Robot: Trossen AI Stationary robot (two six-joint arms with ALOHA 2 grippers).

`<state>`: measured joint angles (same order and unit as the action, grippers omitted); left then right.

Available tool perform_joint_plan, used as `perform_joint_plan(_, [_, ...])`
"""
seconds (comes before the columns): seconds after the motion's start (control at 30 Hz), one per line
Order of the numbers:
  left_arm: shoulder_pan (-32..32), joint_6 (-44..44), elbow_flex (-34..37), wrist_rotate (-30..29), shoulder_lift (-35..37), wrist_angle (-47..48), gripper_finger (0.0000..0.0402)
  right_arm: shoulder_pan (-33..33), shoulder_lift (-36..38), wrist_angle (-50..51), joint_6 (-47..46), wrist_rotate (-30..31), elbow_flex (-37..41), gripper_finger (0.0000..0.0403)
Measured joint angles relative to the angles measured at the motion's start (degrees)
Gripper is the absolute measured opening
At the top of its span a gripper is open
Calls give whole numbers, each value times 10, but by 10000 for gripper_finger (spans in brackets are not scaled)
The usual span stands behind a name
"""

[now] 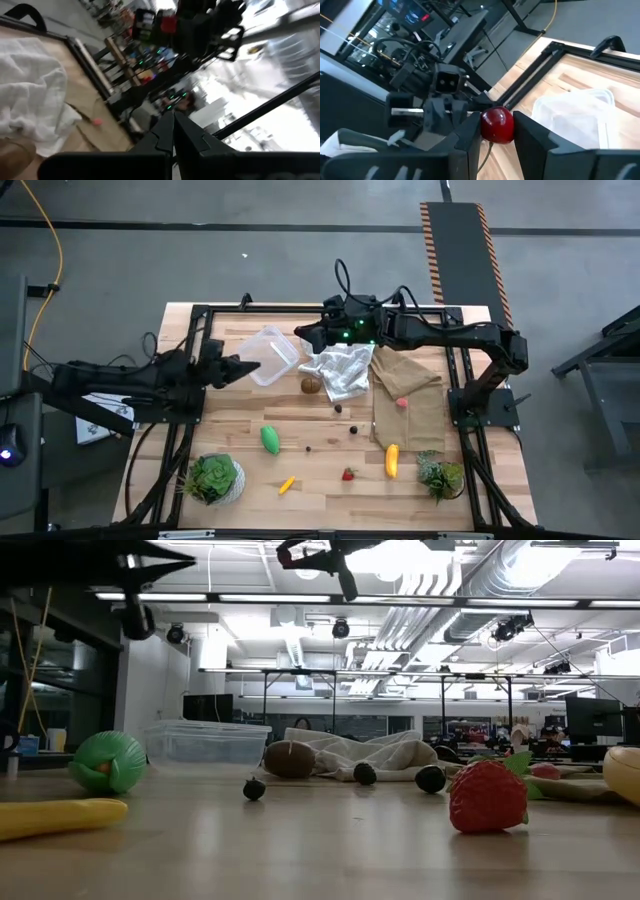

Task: Pick and placing Produce into tupperware
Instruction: Put the red cherry into the transparent bin

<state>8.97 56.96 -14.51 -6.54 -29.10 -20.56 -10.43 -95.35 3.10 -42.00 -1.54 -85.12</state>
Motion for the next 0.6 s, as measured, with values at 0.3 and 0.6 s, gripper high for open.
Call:
perform_joint_plan(0.3, [0,17,-84,46,-228,-115,59,8,0,-11,10,-10,0,91])
perform_joint_plan(0.6, [1,43,-125,5,-323,-230,159,10,0,-16,15,-32,0,91])
